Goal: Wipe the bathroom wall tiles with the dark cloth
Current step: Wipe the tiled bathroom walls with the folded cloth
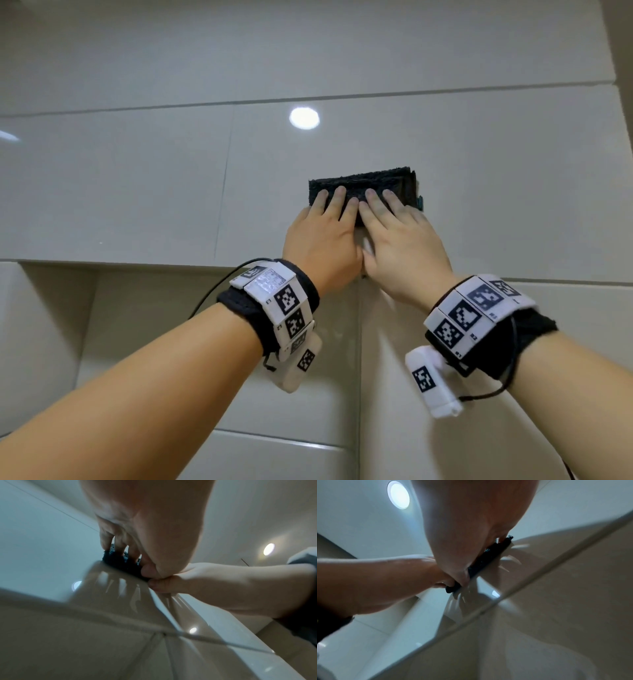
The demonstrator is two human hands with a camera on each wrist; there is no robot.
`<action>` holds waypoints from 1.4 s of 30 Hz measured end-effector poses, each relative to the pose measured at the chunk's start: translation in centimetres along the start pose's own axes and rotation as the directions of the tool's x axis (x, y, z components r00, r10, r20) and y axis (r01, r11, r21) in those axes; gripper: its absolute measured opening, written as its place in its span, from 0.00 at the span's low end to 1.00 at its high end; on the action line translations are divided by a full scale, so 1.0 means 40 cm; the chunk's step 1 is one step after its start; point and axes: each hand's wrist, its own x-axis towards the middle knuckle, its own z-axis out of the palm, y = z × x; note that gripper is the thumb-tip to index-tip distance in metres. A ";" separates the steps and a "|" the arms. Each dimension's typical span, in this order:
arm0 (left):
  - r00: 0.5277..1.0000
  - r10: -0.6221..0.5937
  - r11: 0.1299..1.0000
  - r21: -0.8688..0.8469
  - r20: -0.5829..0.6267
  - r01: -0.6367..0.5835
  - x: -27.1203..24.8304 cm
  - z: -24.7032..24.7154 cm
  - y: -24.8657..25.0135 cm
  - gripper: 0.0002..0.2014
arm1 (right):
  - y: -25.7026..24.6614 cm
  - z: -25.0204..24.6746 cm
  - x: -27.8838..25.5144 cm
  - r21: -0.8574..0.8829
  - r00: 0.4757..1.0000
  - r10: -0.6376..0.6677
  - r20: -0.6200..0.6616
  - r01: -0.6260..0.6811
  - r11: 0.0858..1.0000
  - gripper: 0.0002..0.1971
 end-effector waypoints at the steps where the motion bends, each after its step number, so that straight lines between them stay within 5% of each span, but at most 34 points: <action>1: 1.000 -0.009 1.000 -0.006 -0.006 0.009 0.012 -0.002 -0.006 0.34 | 0.004 -0.001 0.014 0.001 1.000 -0.008 -0.003 0.008 1.000 0.33; 17: 0.995 -0.098 0.993 -0.067 -0.003 0.097 0.197 -0.096 -0.170 0.32 | -0.029 -0.083 0.310 -0.001 0.999 0.038 0.039 -0.038 0.999 0.32; 28: 0.996 -0.028 0.999 0.026 -0.084 0.030 0.137 -0.070 -0.178 0.30 | -0.082 -0.094 0.267 -0.044 0.995 0.064 0.078 -0.061 0.997 0.33; 34: 0.993 0.029 0.999 -0.040 -0.113 -0.034 0.004 -0.061 -0.209 0.18 | -0.151 -0.063 0.150 -0.043 0.996 0.034 0.082 -0.031 0.999 0.32; 39: 0.953 -0.192 0.933 -0.344 -0.234 0.104 -0.071 -0.071 -0.256 0.18 | -0.189 -0.048 0.073 -0.050 0.992 0.020 0.123 -0.014 0.999 0.32; 42: 0.949 -0.294 0.884 -0.410 -0.118 0.222 -0.074 -0.075 -0.284 0.24 | -0.200 -0.045 0.047 -0.066 0.987 0.003 0.160 0.008 0.998 0.33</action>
